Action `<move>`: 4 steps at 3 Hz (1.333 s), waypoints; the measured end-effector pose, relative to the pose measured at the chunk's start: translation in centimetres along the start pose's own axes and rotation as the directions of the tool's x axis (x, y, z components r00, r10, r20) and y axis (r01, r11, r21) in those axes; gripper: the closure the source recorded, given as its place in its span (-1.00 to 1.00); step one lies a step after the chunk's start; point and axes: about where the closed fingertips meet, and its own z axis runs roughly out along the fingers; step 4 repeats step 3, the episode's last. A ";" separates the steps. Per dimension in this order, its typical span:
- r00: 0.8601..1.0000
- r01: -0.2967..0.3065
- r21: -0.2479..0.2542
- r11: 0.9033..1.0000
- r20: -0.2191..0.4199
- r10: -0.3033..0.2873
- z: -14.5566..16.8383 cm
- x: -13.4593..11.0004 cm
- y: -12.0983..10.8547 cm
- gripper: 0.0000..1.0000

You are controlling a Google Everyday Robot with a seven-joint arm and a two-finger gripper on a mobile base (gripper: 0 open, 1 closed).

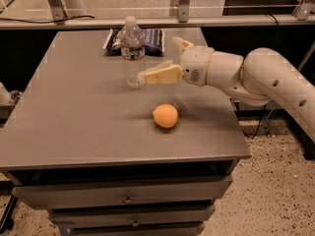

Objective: Place water bottle upright

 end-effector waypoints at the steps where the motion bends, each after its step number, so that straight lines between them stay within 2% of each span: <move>1: 0.995 0.062 0.084 0.995 -0.080 -0.056 -7.6 -1.1 0.4 -1.00; 2: 0.994 0.067 0.136 0.988 -0.089 -0.055 -10.6 -1.3 -0.4 -1.00; 4: 0.995 0.067 0.123 0.990 -0.087 -0.056 -9.9 -1.3 -0.2 -1.00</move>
Offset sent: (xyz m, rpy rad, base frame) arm -0.0342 -0.0544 0.0135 -0.0848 -0.0186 -0.0719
